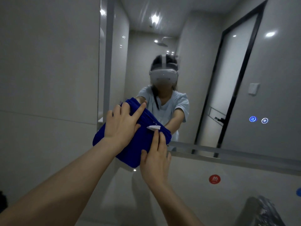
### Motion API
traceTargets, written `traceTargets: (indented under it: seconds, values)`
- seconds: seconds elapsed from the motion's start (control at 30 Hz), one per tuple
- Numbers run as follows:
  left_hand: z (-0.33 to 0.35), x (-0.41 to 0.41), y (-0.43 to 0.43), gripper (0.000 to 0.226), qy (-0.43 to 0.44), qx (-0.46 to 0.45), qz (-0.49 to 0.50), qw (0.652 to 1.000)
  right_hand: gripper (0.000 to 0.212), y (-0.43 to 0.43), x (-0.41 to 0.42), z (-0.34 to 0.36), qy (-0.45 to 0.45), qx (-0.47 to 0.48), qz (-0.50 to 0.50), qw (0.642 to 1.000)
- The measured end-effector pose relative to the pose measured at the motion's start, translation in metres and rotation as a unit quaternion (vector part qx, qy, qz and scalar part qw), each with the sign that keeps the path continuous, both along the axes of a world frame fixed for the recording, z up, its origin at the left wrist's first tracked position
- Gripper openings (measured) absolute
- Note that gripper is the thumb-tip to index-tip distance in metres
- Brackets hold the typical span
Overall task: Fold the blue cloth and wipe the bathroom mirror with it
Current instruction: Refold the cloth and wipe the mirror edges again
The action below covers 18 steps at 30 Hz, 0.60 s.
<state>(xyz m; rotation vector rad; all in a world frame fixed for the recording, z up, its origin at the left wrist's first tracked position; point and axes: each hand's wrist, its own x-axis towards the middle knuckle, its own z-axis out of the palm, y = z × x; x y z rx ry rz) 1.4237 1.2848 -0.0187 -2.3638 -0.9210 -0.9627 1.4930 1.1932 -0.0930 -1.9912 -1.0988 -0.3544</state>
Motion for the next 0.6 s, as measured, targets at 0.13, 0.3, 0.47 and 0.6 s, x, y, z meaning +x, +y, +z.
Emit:
traceTargets:
  seconds: [0.13,0.3,0.47,0.6]
  values:
    - [0.009,0.006,-0.001,0.066,-0.063,-0.035,-0.009,0.997,0.068,0.0,0.013,0.016,0.025,0.081,-0.011,0.996]
    - [0.013,0.008,0.007,0.055,-0.048,-0.013,-0.018,0.999,0.06,0.002,0.031,0.035,-0.021,0.0,-0.069,0.997]
    - [0.024,0.007,0.007,0.039,-0.001,0.012,0.011,1.0,0.054,0.004,0.031,0.045,-0.03,-0.062,-0.123,0.99]
    - [0.025,0.009,0.007,0.039,0.036,-0.004,0.027,0.999,0.035,-0.001,0.028,0.052,-0.058,-0.107,-0.117,0.986]
